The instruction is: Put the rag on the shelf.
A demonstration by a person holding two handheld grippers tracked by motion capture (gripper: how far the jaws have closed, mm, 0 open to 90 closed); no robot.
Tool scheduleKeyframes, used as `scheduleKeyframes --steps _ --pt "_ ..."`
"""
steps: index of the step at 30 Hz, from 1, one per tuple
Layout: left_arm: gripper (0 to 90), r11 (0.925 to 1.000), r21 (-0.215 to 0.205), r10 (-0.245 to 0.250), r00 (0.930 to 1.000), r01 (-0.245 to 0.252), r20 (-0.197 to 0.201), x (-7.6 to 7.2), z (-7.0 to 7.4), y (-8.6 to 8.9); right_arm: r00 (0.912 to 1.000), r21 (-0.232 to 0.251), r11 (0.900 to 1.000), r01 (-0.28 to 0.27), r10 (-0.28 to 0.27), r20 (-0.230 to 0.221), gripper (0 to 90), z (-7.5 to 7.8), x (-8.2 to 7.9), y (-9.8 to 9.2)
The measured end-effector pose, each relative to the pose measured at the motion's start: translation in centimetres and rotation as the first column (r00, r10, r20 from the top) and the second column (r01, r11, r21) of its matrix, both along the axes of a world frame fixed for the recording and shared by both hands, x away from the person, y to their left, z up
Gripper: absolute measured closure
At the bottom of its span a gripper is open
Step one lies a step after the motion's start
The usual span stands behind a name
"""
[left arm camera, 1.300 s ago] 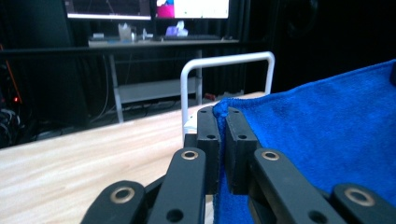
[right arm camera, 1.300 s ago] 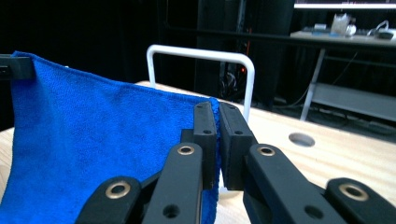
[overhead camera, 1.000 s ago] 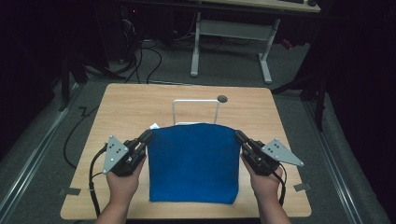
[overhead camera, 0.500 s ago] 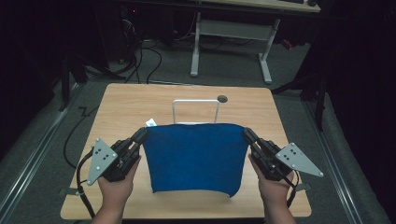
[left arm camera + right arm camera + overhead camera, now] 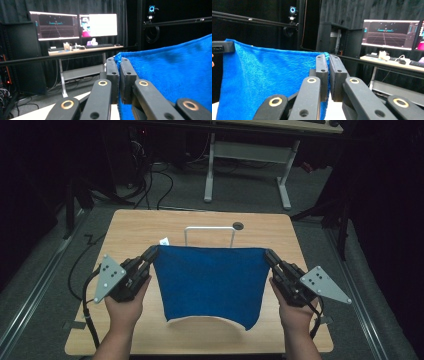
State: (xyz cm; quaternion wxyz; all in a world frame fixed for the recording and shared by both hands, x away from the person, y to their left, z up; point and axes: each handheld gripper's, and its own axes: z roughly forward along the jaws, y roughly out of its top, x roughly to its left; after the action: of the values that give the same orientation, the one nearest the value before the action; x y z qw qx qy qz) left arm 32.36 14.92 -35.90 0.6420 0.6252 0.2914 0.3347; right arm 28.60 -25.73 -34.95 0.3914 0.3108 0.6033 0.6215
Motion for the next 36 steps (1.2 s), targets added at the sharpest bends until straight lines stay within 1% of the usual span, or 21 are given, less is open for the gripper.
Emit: scheduleKeyframes --steps 2,4,6,12,15,17,18,19,20,22,25,27,28,30,31,34,36 --pt "87.7 0.9996 0.026 0.006 0.9999 -0.006 -0.008 1.1 0.5 -0.2 0.9999 -0.001 1.000 0.006 -0.006 -0.009 87.1 0.3 0.9 -0.1" --pt "87.7 0.9982 0.057 0.017 0.9999 -0.017 0.000 2.0 1.1 -0.5 0.9997 -0.012 1.000 0.016 -0.016 -0.020 87.1 0.7 2.0 -0.2" --pt "87.7 0.9977 0.065 0.018 0.9998 -0.019 0.005 3.0 1.7 -0.7 0.9991 -0.006 1.000 0.020 -0.020 -0.036 87.2 1.1 3.0 -0.2" --pt "87.9 0.9955 0.084 0.044 0.9990 -0.045 0.002 6.1 3.3 -1.0 0.9983 -0.006 0.999 0.037 -0.037 -0.045 87.2 2.8 6.1 -0.3" --pt "87.8 0.9916 0.114 0.062 0.9980 -0.061 -0.007 7.5 3.6 -1.4 0.9977 -0.013 0.999 0.050 -0.050 -0.046 87.2 3.4 7.2 -0.2" --pt "87.8 0.9886 0.131 0.078 0.9968 -0.075 -0.020 8.8 3.7 -1.5 0.9972 -0.017 0.998 0.057 -0.057 -0.048 87.2 3.8 8.1 -0.1" --pt "87.8 0.9870 0.139 0.085 0.9961 -0.081 -0.025 9.2 3.7 -1.6 0.9967 -0.018 0.998 0.058 -0.059 -0.055 87.2 3.9 8.7 -0.1" --pt "87.8 0.9856 0.146 0.091 0.9951 -0.085 -0.037 10.1 3.6 -1.7 0.9963 -0.021 0.998 0.061 -0.062 -0.060 87.2 3.9 9.0 0.0" --pt "87.8 0.9839 0.154 0.099 0.9941 -0.091 -0.046 10.6 3.6 -1.7 0.9950 -0.024 0.997 0.067 -0.068 -0.073 87.2 3.9 9.7 0.1" --pt "87.8 0.9826 0.158 0.108 0.9923 -0.097 -0.061 11.6 3.7 -1.8 0.9938 -0.020 0.998 0.064 -0.066 -0.090 87.2 3.9 10.6 0.2" --pt "87.8 0.9753 0.189 0.131 0.9879 -0.113 -0.083 13.4 3.8 -2.0 0.9916 -0.033 0.997 0.073 -0.076 -0.104 87.2 3.9 12.1 0.4" --pt "87.8 0.9742 0.192 0.139 0.9855 -0.119 -0.097 14.4 3.8 -2.1 0.9895 -0.036 0.996 0.079 -0.082 -0.119 87.2 3.8 13.2 0.4" --pt "87.8 0.9722 0.198 0.147 0.9840 -0.125 -0.101 14.9 3.9 -2.2 0.9880 -0.033 0.996 0.082 -0.085 -0.129 87.2 3.7 13.8 0.4" --pt "87.7 0.9685 0.210 0.157 0.9828 -0.134 -0.097 15.6 4.0 -2.3 0.9847 -0.033 0.996 0.088 -0.092 -0.148 87.2 3.6 14.9 0.5" --pt "87.7 0.9655 0.219 0.165 0.9813 -0.141 -0.099 16.2 4.1 -2.3 0.9829 -0.043 0.995 0.093 -0.098 -0.156 87.2 3.5 15.2 0.5" --pt "87.7 0.9572 0.247 0.181 0.9780 -0.151 -0.103 17.3 4.3 -2.3 0.9767 -0.047 0.995 0.093 -0.100 -0.190 87.3 3.2 16.8 0.7" --pt "87.7 0.9511 0.264 0.194 0.9753 -0.160 -0.106 18.0 4.6 -2.2 0.9764 -0.050 0.995 0.090 -0.098 -0.192 87.2 3.0 17.5 0.9"
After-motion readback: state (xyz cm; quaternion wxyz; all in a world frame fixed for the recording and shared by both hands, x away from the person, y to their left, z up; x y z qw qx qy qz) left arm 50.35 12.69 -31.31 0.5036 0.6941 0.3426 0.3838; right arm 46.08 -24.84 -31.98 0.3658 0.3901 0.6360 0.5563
